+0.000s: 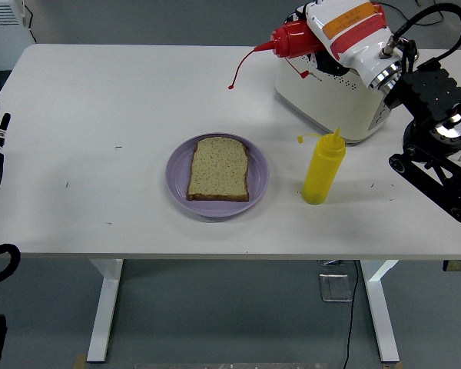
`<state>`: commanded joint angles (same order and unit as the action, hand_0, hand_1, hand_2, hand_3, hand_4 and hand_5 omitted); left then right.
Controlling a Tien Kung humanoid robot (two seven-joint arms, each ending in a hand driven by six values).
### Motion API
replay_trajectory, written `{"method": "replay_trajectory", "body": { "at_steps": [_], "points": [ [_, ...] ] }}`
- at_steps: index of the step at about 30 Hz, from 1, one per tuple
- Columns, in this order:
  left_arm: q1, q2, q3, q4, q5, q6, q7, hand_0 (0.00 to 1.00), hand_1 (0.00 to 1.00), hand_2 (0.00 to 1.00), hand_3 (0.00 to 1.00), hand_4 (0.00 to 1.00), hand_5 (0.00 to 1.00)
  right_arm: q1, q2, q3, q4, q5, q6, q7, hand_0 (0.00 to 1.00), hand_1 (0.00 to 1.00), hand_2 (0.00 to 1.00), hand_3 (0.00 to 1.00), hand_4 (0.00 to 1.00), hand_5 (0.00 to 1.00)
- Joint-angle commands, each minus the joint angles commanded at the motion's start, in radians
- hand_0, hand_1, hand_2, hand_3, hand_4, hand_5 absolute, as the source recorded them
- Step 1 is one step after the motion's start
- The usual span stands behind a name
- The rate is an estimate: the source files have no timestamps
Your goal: Pick up the cup,pour liquid into bread,place the cup on the desk
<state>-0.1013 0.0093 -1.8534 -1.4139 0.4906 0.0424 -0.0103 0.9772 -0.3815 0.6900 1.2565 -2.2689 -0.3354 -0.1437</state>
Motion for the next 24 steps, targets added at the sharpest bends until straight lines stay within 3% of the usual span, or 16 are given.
{"method": "replay_trajectory", "body": {
  "at_steps": [4, 11, 19, 24],
  "points": [
    [0.002, 0.0, 0.002, 0.0, 0.0, 0.0, 0.0, 0.794, 0.759, 0.762, 0.713, 0.509, 0.992, -0.001, -0.001, 0.023, 0.007, 0.0, -0.003, 0.0, 0.089, 0.09, 0.242, 0.342, 0.349, 0.261],
    [0.0, -0.001, 0.008, 0.001, 0.0, -0.001, 0.0, 0.794, 0.76, 0.762, 0.713, 0.509, 0.992, -0.022, 0.011, -0.08, -0.025, 0.0, 0.02, 0.004, 0.089, 0.089, 0.241, 0.341, 0.345, 0.267],
    [0.004, 0.0, 0.007, 0.001, 0.001, 0.0, 0.0, 0.794, 0.758, 0.761, 0.713, 0.509, 0.992, -0.025, 0.003, 0.004, 0.006, 0.007, -0.023, 0.007, 0.09, 0.09, 0.241, 0.342, 0.349, 0.267],
    [0.005, 0.0, 0.009, 0.001, 0.001, 0.0, 0.0, 0.794, 0.758, 0.761, 0.713, 0.509, 0.992, -0.063, 0.003, 0.109, 0.077, 0.191, -0.056, 0.02, 0.09, 0.09, 0.241, 0.342, 0.349, 0.267]
  ]
}}
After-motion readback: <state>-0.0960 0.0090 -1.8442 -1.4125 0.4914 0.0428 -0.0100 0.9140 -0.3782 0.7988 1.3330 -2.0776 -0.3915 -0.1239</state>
